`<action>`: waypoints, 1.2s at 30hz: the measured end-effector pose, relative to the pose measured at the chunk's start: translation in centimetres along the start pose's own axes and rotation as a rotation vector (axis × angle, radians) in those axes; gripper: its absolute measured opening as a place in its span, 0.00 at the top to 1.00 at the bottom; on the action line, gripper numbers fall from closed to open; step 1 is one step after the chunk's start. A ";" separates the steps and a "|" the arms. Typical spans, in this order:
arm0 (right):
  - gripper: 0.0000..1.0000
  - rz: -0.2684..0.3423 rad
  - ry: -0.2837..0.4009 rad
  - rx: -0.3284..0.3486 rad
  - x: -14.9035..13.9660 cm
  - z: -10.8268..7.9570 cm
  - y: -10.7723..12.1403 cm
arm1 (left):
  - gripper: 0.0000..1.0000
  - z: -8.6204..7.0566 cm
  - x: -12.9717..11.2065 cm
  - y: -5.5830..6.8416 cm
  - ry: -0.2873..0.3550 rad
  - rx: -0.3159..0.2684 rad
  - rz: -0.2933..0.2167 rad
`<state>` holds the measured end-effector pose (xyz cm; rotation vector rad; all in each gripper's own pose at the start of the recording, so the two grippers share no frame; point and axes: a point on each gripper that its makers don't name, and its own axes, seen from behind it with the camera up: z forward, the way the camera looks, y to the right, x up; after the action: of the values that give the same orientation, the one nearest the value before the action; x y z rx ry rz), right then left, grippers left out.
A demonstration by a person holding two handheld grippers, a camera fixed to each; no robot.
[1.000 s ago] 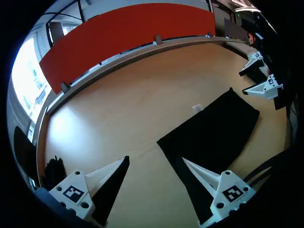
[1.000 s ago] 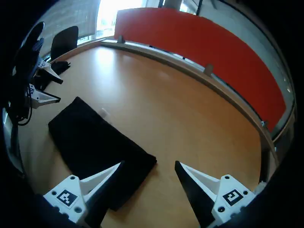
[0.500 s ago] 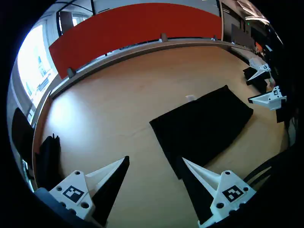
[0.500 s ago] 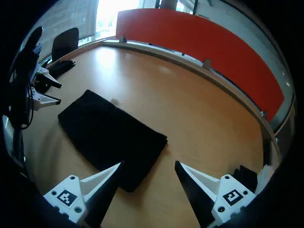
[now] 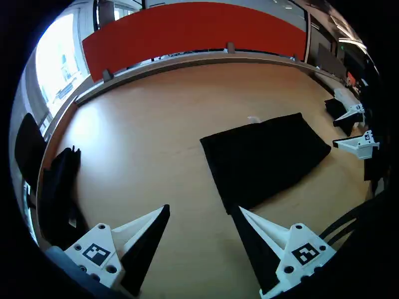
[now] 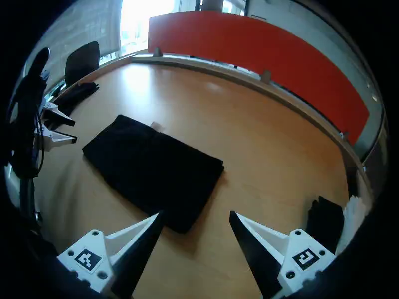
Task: Fold towel
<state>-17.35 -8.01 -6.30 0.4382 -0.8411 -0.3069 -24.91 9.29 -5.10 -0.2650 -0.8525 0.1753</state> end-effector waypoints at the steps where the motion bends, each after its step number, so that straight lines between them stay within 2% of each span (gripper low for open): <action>1: 0.00 0.001 0.000 0.000 -0.1 0.0 0.0 | 0.09 0.0 -0.1 0.0 -0.001 0.002 -0.001; 8: 0.00 -0.004 -0.004 0.005 -0.3 0.1 -0.1 | 0.08 -0.3 -0.5 -0.2 -0.005 0.010 -0.005; 31: 0.00 -0.073 -0.031 0.074 -0.5 1.1 -1.2 | 0.08 -2.0 -2.2 -1.1 -0.010 0.032 -0.067; 36: 0.07 -0.095 -0.057 0.102 -1.5 1.4 -1.3 | 0.08 -2.2 -2.5 -1.2 -0.012 0.036 -0.072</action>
<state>-19.45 -8.87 -7.06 0.5681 -0.8954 -0.3668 -24.81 7.12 -7.97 -0.1997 -0.8690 0.1249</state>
